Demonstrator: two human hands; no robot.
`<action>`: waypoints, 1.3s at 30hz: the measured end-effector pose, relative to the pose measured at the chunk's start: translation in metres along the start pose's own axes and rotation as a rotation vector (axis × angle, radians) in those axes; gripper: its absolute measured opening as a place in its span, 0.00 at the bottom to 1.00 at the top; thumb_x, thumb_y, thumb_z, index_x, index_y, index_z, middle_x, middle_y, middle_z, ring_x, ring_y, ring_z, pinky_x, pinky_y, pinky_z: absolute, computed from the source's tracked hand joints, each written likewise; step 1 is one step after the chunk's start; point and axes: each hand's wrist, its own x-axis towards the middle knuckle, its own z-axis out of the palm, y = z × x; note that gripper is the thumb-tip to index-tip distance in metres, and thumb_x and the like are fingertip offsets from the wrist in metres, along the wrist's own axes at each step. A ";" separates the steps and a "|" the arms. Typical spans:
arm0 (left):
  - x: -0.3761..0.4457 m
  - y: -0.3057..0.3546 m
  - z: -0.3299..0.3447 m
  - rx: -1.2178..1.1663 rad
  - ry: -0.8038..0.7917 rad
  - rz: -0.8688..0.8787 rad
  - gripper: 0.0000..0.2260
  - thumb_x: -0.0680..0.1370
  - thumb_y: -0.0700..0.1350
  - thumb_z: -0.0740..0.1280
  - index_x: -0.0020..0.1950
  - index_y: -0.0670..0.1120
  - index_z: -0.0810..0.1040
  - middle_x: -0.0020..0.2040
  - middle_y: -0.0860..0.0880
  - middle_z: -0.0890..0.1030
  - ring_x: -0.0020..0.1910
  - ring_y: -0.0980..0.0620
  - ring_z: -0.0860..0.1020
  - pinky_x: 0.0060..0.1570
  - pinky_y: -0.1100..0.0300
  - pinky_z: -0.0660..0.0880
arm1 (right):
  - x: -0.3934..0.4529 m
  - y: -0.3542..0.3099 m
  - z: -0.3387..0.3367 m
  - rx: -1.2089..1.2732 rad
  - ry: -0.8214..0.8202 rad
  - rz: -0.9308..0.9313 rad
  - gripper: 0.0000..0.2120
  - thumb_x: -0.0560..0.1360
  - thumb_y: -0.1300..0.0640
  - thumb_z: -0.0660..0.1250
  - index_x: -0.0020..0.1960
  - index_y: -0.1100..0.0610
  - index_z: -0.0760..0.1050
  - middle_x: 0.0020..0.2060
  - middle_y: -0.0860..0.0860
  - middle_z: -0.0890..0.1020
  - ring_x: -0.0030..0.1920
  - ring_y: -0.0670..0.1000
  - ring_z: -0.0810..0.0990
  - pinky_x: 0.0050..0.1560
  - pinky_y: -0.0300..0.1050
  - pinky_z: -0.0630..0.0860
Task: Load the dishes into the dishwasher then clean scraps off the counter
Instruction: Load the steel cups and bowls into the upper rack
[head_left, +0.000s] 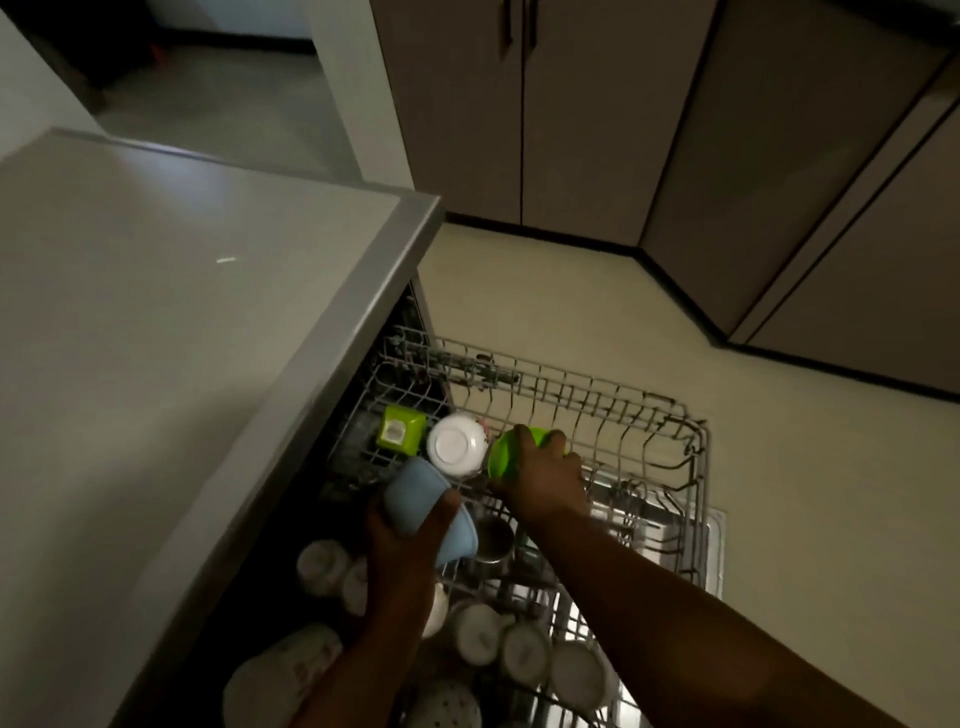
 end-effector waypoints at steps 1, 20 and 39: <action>0.003 -0.002 0.001 0.009 -0.018 0.027 0.52 0.48 0.63 0.76 0.70 0.51 0.65 0.65 0.47 0.73 0.59 0.46 0.76 0.54 0.46 0.78 | 0.006 -0.002 0.008 -0.013 0.003 -0.004 0.35 0.69 0.42 0.71 0.70 0.45 0.58 0.66 0.59 0.62 0.62 0.66 0.67 0.52 0.56 0.74; 0.014 -0.034 0.113 0.801 -0.502 0.563 0.47 0.63 0.56 0.79 0.75 0.50 0.57 0.70 0.49 0.60 0.67 0.50 0.62 0.58 0.60 0.63 | -0.057 0.115 -0.026 0.323 0.340 0.066 0.33 0.73 0.57 0.69 0.74 0.59 0.60 0.70 0.57 0.69 0.70 0.57 0.65 0.68 0.49 0.63; 0.032 -0.101 0.172 1.517 -0.470 1.029 0.41 0.66 0.68 0.65 0.72 0.45 0.67 0.66 0.38 0.72 0.61 0.37 0.73 0.63 0.41 0.66 | -0.096 0.178 -0.015 0.342 0.314 -0.136 0.30 0.73 0.58 0.66 0.73 0.53 0.62 0.70 0.51 0.68 0.71 0.51 0.65 0.68 0.40 0.61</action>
